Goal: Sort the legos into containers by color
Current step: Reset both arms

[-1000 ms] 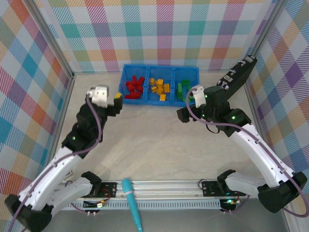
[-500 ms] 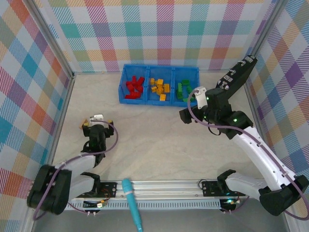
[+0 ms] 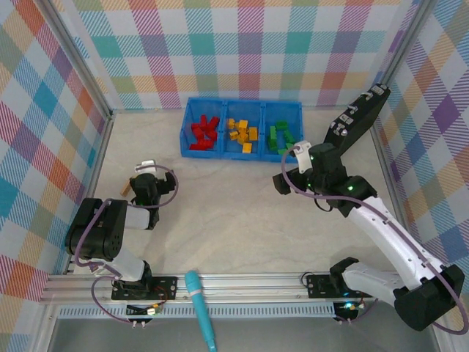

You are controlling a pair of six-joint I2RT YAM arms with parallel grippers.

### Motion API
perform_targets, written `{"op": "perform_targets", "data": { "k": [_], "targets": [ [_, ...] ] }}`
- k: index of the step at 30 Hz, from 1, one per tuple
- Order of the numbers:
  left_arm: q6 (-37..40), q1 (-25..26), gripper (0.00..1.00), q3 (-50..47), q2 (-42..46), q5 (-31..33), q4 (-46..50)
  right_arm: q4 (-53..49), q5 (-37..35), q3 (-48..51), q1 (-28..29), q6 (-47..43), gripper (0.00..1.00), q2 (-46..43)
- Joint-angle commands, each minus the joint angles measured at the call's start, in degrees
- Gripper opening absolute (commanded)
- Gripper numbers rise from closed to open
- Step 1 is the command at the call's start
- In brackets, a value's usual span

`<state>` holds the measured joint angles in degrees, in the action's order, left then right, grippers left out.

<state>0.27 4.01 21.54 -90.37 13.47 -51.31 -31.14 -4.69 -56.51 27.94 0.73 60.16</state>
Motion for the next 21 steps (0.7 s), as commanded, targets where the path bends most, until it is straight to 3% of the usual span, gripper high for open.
{"op": "perform_targets", "data": {
  "k": [1,7,9,12,14,18,21],
  "targets": [
    [-0.75,0.38,1.0,0.82,0.09,-0.95,0.27,11.94,1.81,5.53,-3.34,-0.83,0.99,-0.79],
    [0.22,1.09,1.0,1.41,0.0,-0.92,1.03,44.41,7.75,24.0,-14.35,0.04,0.99,2.26],
    [0.22,1.09,1.0,1.4,-0.07,-0.86,0.99,45.14,12.54,23.83,-19.22,1.28,0.99,7.67],
    [0.17,1.09,1.0,1.41,-0.07,-0.84,1.02,49.24,15.41,24.73,-22.18,0.02,0.99,10.93],
    [0.18,1.09,1.0,1.44,-0.07,-0.91,0.99,53.99,14.16,26.29,-22.74,-1.96,0.99,10.86],
    [0.22,1.09,1.0,1.4,-0.07,-0.88,1.03,52.74,13.75,26.32,-25.06,-4.38,0.99,12.0],
    [0.24,1.12,1.0,1.41,-0.03,-0.91,0.97,60.27,13.99,29.51,-28.05,-3.04,0.99,15.69]
  ]
}}
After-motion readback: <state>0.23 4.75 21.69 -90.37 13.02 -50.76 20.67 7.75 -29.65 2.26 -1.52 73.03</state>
